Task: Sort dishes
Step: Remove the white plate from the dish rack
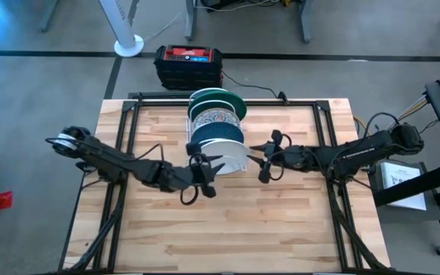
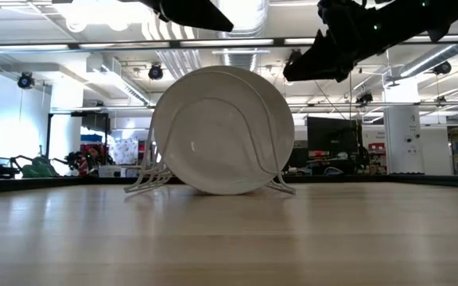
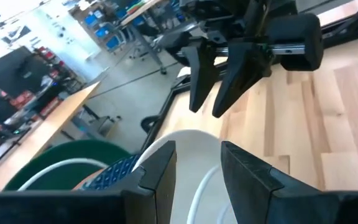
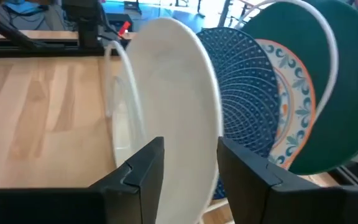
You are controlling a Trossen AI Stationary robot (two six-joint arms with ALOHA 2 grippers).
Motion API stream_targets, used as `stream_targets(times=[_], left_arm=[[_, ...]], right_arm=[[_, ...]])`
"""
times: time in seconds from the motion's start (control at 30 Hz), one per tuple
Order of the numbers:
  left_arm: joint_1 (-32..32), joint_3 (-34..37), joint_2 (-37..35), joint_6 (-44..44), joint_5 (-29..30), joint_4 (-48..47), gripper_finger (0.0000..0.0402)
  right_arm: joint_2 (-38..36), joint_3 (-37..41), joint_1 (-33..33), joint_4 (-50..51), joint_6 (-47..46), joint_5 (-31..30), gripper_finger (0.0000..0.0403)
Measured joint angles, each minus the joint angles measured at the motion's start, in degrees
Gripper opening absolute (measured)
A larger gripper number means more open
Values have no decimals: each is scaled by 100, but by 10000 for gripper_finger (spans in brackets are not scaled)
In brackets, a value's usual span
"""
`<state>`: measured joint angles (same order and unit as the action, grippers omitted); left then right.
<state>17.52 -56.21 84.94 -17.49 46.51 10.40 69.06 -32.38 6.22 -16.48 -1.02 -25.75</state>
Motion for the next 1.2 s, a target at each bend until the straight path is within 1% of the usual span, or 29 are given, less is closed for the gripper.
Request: stream_targets(times=[0.13, 0.27, 0.47, 0.53, 0.6, 0.73, 0.83, 0.9, 0.97, 1.07, 1.2], left_arm=[[109, -2, -155, 113, 248, -264, 116], [109, -2, -227, 232, 399, -587, 116], [107, -2, -234, 287, 602, -888, 116], [107, -2, -234, 304, 768, -939, 116], [107, -2, -238, 306, 969, -1028, 116], [103, -2, -240, 323, 1156, -1109, 116], [99, -2, -245, 323, 1220, -1176, 116], [99, 0, -245, 323, 1401, -1201, 116], [99, -2, -247, 323, 1559, -1233, 116], [99, -1, -255, 310, 1612, -1273, 116], [99, -1, -260, 306, 1760, -1286, 116]], right_arm=[[0, 0, -111, -24, 250, 5, 146], [0, 0, -258, -41, 618, 38, 142], [42, -2, -557, -226, 956, 687, 128], [42, -2, -684, -305, 1028, 917, 124], [42, -2, -805, -351, 1036, 1095, 120], [42, -2, -1044, -464, 1086, 1389, 117], [42, -2, -1192, -532, 1069, 1709, 120], [42, -4, -1255, -594, 1044, 1848, 124], [44, -4, -1280, -609, 984, 1880, 128], [157, -9, -1283, -690, 864, 1956, 134], [466, -11, -1276, -859, 789, 2027, 140]])
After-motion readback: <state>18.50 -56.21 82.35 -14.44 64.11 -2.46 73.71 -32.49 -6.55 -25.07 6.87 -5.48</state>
